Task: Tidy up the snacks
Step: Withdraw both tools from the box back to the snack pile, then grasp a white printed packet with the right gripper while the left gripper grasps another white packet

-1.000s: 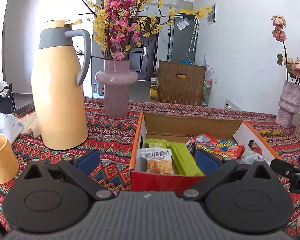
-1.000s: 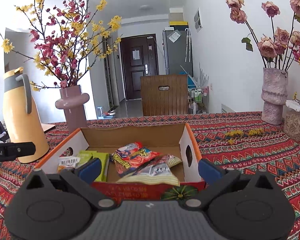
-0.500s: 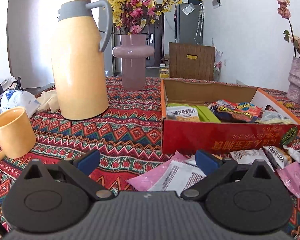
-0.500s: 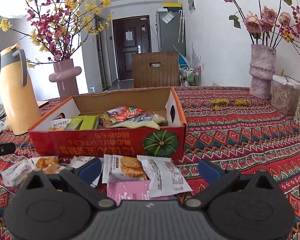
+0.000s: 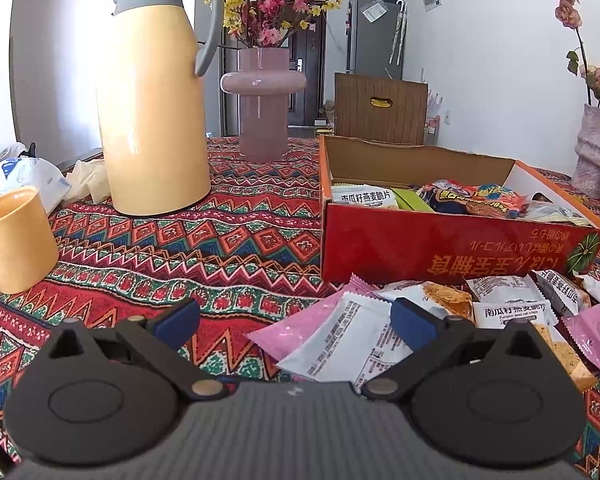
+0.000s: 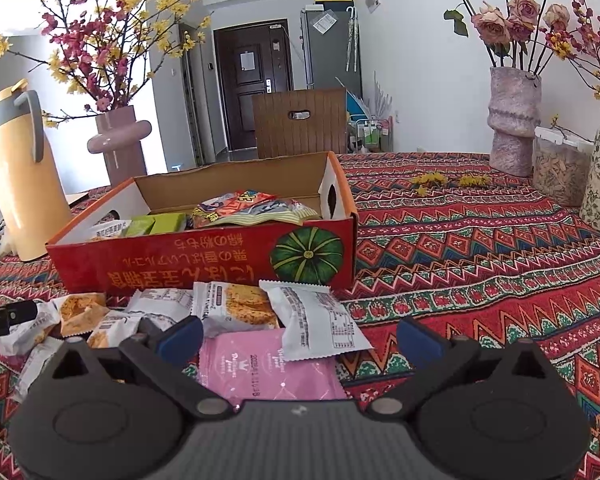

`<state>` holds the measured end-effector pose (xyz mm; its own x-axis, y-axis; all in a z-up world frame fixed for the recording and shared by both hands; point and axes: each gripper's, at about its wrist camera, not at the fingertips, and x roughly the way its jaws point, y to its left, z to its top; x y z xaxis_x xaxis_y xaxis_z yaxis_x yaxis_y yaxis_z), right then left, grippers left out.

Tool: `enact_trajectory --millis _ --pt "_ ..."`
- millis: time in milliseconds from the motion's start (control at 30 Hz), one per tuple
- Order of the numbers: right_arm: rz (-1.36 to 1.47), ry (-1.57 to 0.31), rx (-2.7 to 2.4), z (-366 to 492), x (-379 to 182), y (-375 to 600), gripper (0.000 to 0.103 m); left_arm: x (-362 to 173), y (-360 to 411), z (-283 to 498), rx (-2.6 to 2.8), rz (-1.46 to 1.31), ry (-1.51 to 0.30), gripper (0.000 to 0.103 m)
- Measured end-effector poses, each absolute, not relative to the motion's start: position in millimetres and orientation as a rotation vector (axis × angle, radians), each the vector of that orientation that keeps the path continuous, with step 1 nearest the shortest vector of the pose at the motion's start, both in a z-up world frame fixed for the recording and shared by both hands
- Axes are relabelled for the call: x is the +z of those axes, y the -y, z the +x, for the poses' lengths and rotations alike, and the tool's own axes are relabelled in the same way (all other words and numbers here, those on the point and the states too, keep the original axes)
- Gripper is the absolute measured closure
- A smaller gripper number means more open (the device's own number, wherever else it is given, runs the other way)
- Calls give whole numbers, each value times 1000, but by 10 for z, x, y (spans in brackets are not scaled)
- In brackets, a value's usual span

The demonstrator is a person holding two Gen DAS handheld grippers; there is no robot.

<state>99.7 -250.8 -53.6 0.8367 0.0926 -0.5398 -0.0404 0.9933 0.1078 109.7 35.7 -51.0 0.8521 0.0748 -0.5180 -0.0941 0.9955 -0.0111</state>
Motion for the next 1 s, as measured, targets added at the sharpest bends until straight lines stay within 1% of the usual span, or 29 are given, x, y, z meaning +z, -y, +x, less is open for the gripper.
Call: enact_trajectory --millis 467,567,633,700,800,867,1000 --pt "71 -614 74 1045 -580 2453 1 -504 -396 1073 96 -64 -536 0" --pt "68 -622 74 1086 -602 2452 6 -506 -395 1078 95 -65 -541 0" --pt "71 -620 70 1132 -595 2480 7 -509 -395 1083 95 -65 -543 0" --pt "68 -612 62 1191 -570 2517 10 -513 -395 1088 95 -64 -546 0" --pt "57 -629 63 1346 -554 2592 16 -517 -398 1096 95 -67 -550 0" --pt "57 -658 63 1463 -573 2646 27 -519 -401 1101 95 -69 -553 0" --pt "106 -707 102 1640 -642 2747 30 -526 -405 1110 96 -70 -558 0"
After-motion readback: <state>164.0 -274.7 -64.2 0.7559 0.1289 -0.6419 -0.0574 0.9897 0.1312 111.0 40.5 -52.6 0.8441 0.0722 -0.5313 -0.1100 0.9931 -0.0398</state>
